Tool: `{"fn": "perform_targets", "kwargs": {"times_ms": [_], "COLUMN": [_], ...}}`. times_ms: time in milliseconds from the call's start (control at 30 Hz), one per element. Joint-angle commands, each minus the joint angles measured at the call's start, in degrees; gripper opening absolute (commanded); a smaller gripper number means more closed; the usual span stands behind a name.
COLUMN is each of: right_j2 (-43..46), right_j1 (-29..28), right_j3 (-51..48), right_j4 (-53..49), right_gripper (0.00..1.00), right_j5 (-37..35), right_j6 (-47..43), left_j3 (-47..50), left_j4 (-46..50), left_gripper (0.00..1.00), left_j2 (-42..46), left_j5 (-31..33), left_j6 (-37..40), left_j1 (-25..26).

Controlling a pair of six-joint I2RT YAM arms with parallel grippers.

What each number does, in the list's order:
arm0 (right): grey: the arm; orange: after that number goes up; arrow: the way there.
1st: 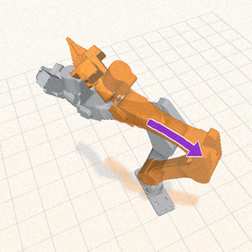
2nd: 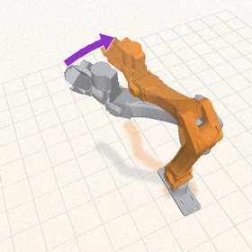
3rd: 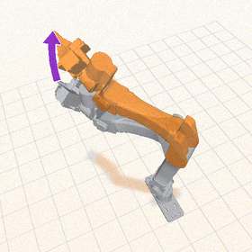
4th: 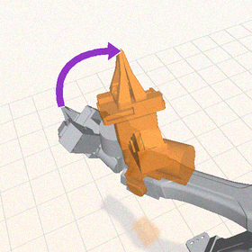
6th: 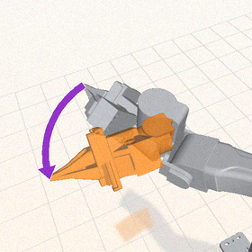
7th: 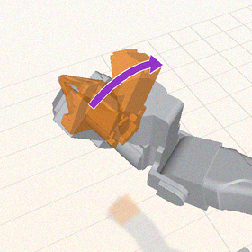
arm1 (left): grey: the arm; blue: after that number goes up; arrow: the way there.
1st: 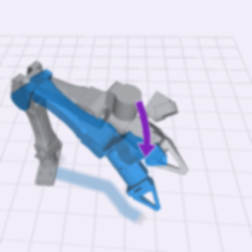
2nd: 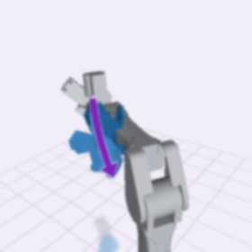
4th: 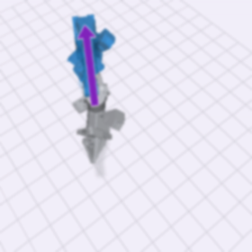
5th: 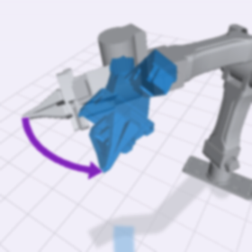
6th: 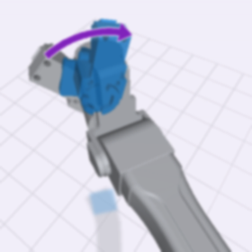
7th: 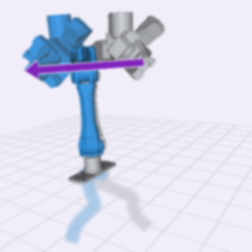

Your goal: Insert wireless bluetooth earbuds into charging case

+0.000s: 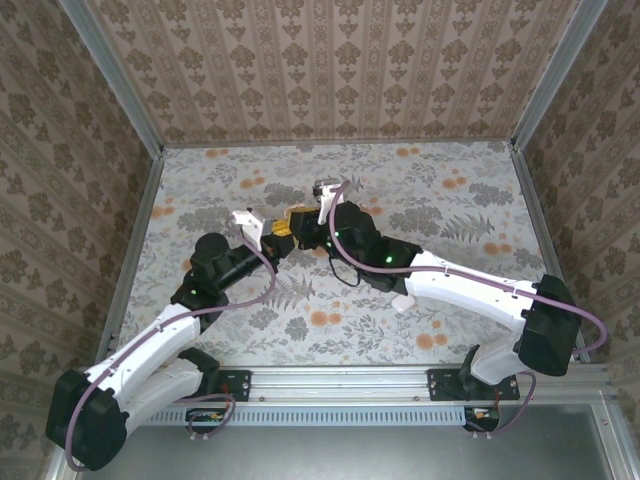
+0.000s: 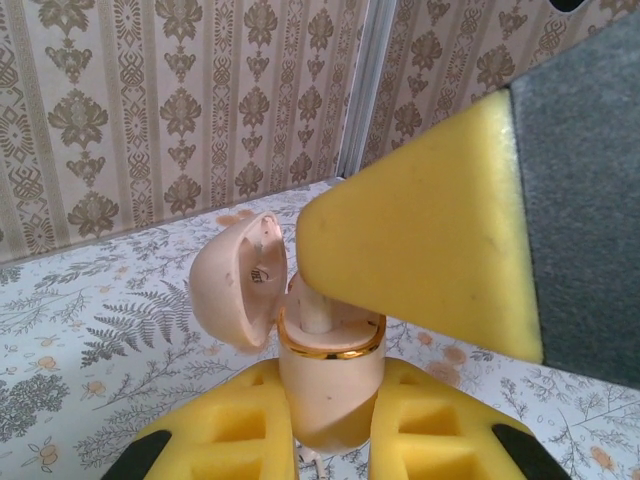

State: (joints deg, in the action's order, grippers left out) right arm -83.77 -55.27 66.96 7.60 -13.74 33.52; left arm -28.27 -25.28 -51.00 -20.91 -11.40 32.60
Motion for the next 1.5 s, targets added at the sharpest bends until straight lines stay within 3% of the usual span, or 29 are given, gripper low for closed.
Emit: {"fn": "perform_targets", "kwargs": {"times_ms": [0,467,600,1300,1467], "right_j2": [1.1,2.2,2.0,0.2,0.7], "right_j1": [-2.1,-2.3,-2.4,-0.3,1.0], "right_j3": [-2.8,-6.6,-6.4,9.1,12.4], "right_j4": [2.0,8.0,7.6,-13.4,-17.9], "right_gripper": [0.14,0.16,0.21,0.46,0.49], "right_j5": [6.1,10.9,11.2,10.7,10.7], "right_j6": [-3.2,-8.6,-9.2,-4.1,-2.4], "left_j3": [-1.5,-1.5,-1.5,-1.5,-1.6], "left_j4": [-4.8,-4.6,-4.4,-3.5,-2.9], "left_gripper": [0.0,0.0,0.0,0.0,0.0], "left_j2": [1.7,2.0,2.1,2.1,2.4], "left_j5": [0.8,0.9,0.8,-1.2,-1.8], "left_j6": [-0.5,-0.1,0.0,0.6,0.9], "left_j1": [0.1,0.0,0.0,0.0,0.0]}}
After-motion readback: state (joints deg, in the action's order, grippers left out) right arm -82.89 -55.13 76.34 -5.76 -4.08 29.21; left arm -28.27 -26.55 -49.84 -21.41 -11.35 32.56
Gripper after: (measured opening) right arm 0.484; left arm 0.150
